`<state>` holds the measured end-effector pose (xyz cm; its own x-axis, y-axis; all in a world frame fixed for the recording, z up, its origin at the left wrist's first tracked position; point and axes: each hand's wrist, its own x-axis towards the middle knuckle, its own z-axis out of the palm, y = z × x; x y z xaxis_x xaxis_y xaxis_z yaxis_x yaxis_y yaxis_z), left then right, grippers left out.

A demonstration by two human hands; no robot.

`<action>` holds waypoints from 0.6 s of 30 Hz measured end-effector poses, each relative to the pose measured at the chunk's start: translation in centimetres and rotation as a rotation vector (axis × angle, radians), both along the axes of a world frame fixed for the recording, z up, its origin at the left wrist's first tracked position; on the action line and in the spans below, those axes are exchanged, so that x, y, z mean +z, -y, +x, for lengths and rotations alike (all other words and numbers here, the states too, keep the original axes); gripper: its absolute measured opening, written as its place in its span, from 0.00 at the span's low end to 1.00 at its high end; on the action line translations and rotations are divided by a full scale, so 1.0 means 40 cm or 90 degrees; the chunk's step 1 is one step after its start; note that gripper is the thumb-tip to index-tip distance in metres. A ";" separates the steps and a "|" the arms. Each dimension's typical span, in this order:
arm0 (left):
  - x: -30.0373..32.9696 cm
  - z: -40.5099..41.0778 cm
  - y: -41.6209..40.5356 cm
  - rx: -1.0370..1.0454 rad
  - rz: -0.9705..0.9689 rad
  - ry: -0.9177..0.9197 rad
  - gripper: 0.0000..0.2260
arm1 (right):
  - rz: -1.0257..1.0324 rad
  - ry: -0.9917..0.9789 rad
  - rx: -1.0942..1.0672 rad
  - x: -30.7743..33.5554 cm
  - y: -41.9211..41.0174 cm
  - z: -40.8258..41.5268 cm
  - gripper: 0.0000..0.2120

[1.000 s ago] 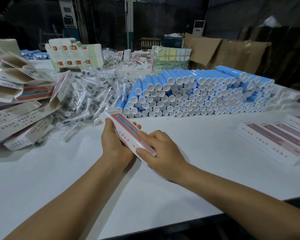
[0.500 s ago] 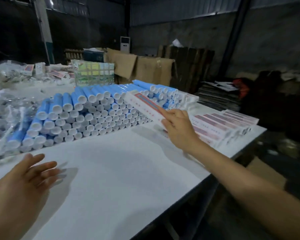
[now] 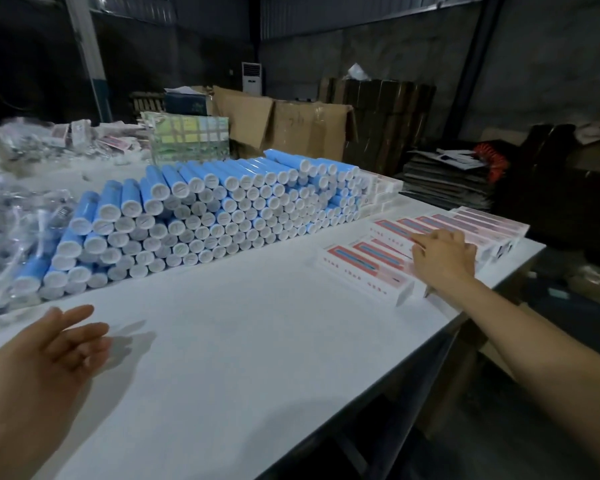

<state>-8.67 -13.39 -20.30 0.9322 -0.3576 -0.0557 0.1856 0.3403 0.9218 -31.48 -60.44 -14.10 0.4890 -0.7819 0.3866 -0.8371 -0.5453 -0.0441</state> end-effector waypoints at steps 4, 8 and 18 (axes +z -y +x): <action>0.069 -0.100 0.030 0.062 0.161 0.144 0.07 | 0.011 0.148 0.078 0.039 -0.076 0.033 0.17; 0.094 -0.178 0.042 0.007 0.388 0.338 0.08 | 0.078 0.319 0.329 0.079 -0.246 0.131 0.12; 0.091 -0.174 0.042 -0.041 0.447 0.337 0.11 | 0.221 0.133 0.782 -0.012 -0.697 0.340 0.08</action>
